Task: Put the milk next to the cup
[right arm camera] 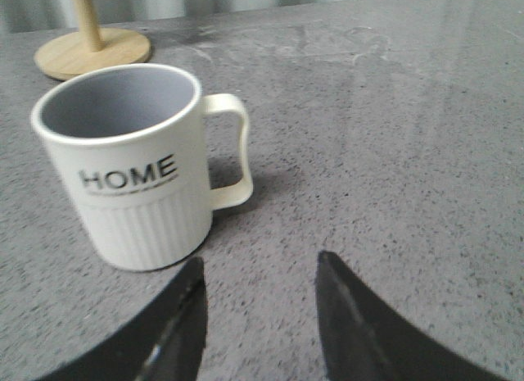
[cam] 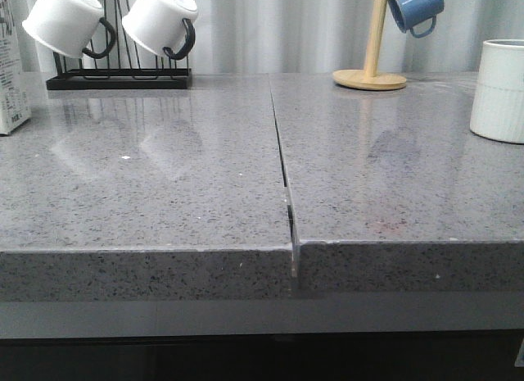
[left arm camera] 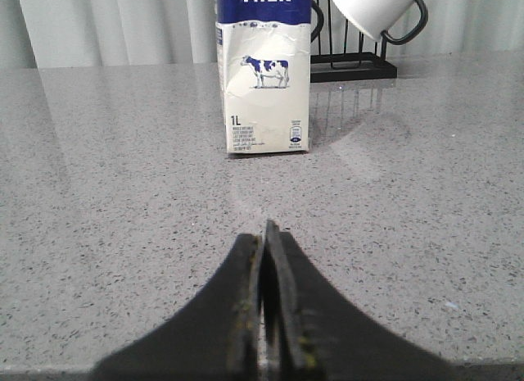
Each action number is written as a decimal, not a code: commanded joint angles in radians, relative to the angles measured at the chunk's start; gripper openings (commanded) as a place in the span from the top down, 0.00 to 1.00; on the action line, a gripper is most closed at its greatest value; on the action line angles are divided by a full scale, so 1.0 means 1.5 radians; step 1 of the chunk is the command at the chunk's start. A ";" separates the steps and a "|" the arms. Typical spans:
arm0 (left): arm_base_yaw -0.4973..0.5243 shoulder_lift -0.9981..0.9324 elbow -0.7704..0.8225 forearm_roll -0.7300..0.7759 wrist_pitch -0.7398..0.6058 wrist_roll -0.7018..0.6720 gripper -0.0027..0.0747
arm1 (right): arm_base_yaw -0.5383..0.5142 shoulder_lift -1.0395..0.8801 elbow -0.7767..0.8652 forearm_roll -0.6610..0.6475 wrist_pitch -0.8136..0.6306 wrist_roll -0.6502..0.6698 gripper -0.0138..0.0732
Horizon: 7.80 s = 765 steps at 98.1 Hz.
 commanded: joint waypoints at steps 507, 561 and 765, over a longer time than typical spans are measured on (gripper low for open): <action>0.001 -0.021 0.027 -0.004 -0.058 -0.007 0.99 | 0.405 -0.610 -0.006 0.002 0.493 -0.007 0.86; 0.001 -0.017 -0.034 -0.002 -0.083 -0.007 0.99 | 0.405 -0.610 -0.006 0.002 0.492 -0.007 0.86; -0.002 0.669 -0.432 0.029 -0.144 0.016 0.07 | 0.405 -0.610 -0.006 0.002 0.492 -0.007 0.86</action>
